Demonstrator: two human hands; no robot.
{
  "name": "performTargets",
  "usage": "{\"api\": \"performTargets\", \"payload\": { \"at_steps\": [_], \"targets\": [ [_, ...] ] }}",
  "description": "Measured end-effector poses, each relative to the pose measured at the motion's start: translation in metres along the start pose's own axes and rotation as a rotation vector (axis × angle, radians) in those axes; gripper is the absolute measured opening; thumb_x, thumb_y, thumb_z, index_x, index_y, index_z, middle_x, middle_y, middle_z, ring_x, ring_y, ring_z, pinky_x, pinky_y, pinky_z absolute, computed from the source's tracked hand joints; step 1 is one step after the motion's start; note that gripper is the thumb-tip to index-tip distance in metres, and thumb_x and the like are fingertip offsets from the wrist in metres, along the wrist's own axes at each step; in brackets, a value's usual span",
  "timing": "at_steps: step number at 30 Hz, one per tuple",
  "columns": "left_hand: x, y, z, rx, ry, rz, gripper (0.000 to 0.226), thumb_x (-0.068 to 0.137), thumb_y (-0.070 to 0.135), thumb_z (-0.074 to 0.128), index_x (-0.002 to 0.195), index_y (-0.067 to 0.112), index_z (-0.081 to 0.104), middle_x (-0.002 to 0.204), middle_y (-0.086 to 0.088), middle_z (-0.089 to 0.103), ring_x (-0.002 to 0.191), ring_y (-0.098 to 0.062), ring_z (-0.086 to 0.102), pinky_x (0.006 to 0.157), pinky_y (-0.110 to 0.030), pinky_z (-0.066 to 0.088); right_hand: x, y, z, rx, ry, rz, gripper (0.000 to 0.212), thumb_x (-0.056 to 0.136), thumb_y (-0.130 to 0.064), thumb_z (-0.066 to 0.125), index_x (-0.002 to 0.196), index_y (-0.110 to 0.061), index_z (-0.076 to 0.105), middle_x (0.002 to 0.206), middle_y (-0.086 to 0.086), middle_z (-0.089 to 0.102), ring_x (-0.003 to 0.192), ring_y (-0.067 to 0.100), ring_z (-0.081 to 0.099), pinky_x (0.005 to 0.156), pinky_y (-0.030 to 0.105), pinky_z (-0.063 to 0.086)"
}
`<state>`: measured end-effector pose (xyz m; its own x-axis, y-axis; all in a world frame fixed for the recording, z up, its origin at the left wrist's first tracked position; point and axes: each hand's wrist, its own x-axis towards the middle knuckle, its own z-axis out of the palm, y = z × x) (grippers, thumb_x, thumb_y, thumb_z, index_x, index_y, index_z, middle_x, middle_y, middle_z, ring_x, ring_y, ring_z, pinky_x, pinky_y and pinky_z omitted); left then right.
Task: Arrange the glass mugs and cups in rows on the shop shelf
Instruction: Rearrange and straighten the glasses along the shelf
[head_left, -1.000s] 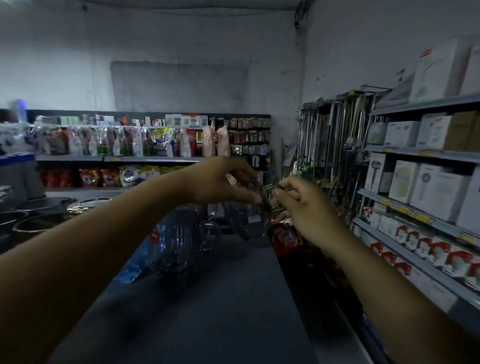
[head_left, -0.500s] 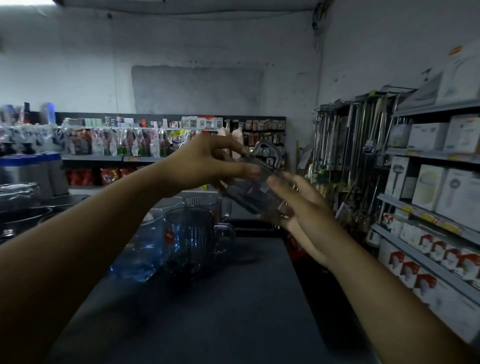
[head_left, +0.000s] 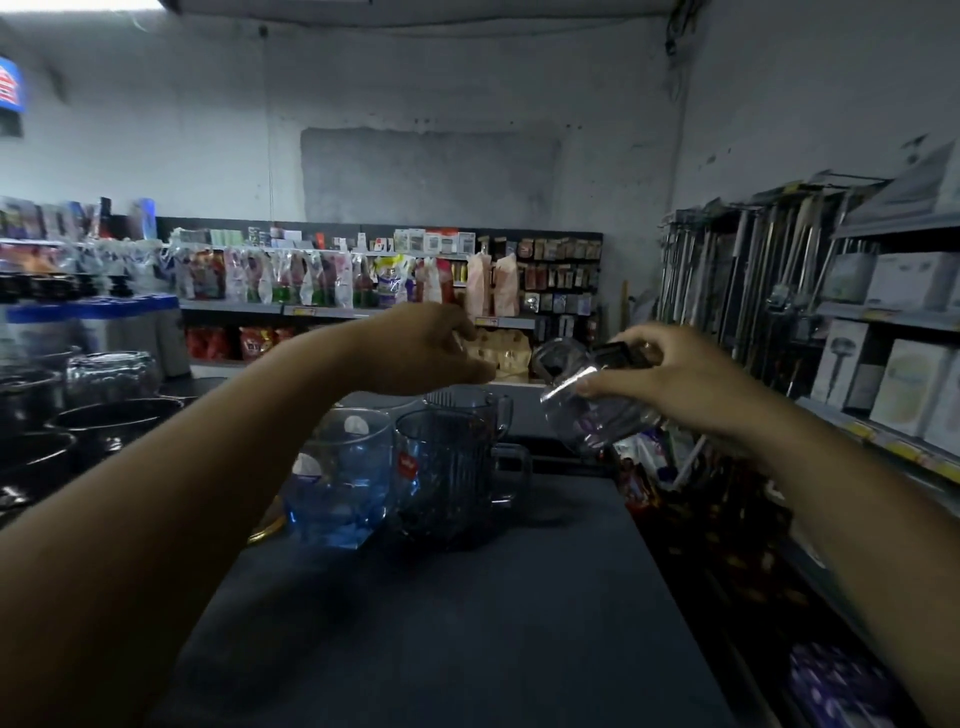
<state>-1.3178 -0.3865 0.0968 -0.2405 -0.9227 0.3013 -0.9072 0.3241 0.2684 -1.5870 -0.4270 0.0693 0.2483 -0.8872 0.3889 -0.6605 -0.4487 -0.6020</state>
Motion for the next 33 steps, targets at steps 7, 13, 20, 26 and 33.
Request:
{"api": "performTargets", "payload": {
  "at_steps": [7, 13, 20, 26, 33],
  "targets": [
    [0.007, -0.001, 0.015, 0.134, -0.125, -0.044, 0.072, 0.086, 0.061, 0.064, 0.138, 0.014, 0.054, 0.131, -0.003, 0.063, 0.116, -0.020, 0.060, 0.102, -0.037, 0.049, 0.012, -0.023, 0.015, -0.337, -0.152, 0.075, 0.064, 0.064, -0.060, 0.087, 0.096, -0.007, 0.071, 0.090, 0.012, 0.071, 0.082, 0.025, 0.067, 0.064, 0.032, 0.047],
    [0.020, 0.012, 0.016, 0.237, -0.210, -0.087, 0.065, 0.087, 0.063, 0.062, 0.126, 0.011, 0.064, 0.126, -0.004, 0.065, 0.104, -0.019, 0.061, 0.082, -0.030, 0.045, 0.016, -0.050, 0.036, -0.566, -0.247, 0.075, 0.052, 0.072, -0.057, 0.082, 0.070, -0.016, 0.051, 0.073, 0.001, 0.052, 0.064, 0.016, 0.050, 0.050, 0.027, 0.035],
    [0.027, 0.019, 0.019, 0.293, -0.250, -0.098, 0.060, 0.089, 0.059, 0.062, 0.129, 0.014, 0.063, 0.142, -0.007, 0.054, 0.128, -0.024, 0.049, 0.092, -0.030, 0.037, 0.018, -0.045, 0.053, -0.522, -0.249, 0.065, 0.052, 0.073, -0.061, 0.079, 0.100, -0.021, 0.060, 0.090, -0.002, 0.057, 0.081, 0.015, 0.057, 0.063, 0.030, 0.046],
    [0.028, 0.016, 0.018, 0.240, -0.260, -0.091, 0.059, 0.089, 0.057, 0.064, 0.133, 0.018, 0.062, 0.149, -0.003, 0.048, 0.134, -0.023, 0.045, 0.099, -0.032, 0.036, -0.008, -0.011, 0.049, -0.222, -0.179, 0.069, 0.082, 0.072, -0.058, 0.083, 0.136, -0.024, 0.046, 0.126, -0.007, 0.056, 0.097, 0.008, 0.052, 0.075, 0.027, 0.044],
    [0.031, 0.010, 0.022, 0.150, -0.123, -0.098, 0.050, 0.078, 0.055, 0.076, 0.110, 0.017, 0.075, 0.122, 0.000, 0.066, 0.112, -0.020, 0.059, 0.091, -0.033, 0.047, -0.028, 0.008, 0.061, -0.100, -0.062, -0.054, 0.068, 0.081, -0.052, 0.078, 0.136, -0.030, 0.043, 0.117, -0.017, 0.053, 0.081, -0.015, 0.044, 0.064, 0.003, 0.033]
  ]
}}
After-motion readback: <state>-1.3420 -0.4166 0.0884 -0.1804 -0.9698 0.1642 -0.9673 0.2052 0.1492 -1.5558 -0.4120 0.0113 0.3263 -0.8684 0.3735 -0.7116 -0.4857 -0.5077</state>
